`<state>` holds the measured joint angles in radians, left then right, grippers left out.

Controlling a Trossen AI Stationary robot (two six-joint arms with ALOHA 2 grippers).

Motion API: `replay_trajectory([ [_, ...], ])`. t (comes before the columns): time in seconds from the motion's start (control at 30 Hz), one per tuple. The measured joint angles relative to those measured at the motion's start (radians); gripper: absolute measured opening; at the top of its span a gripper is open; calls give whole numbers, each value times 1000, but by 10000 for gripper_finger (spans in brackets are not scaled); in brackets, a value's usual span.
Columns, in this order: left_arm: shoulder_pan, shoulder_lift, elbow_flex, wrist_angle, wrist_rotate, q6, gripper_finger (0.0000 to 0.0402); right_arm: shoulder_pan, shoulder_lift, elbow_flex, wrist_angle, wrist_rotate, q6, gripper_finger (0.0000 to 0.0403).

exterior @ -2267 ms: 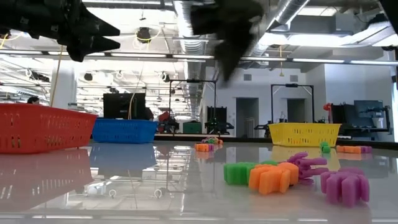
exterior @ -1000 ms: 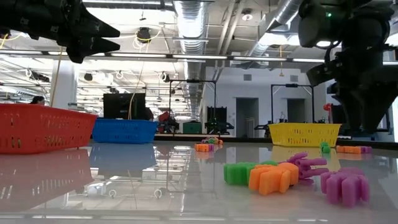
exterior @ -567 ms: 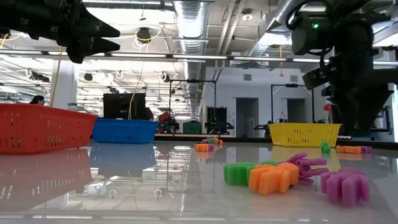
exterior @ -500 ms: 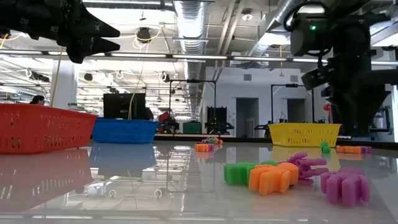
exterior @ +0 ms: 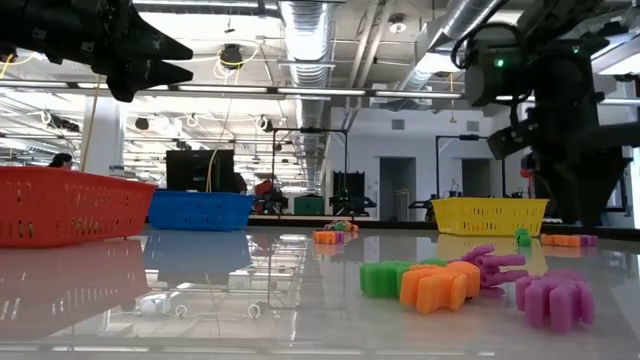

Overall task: Sort Halloween decoration
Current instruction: Put the violet skeleton toy into the blue bin

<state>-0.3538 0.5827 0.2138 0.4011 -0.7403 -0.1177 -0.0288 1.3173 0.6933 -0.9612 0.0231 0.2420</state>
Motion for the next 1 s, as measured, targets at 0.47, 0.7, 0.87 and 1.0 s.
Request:
replay_trajectory([
  [0.47,0,0,0,0,1,-7,226,0,228,25,0,-29,-30,254],
  [0.7,0,0,0,0,0,-8,226,-6,195,69,6,-29,-94,183],
  [0.87,0,0,0,-1,0,-9,226,-27,193,79,0,-88,-94,89],
  [1.0,0,0,0,-3,0,-9,226,-46,193,103,-97,-128,-65,19],
])
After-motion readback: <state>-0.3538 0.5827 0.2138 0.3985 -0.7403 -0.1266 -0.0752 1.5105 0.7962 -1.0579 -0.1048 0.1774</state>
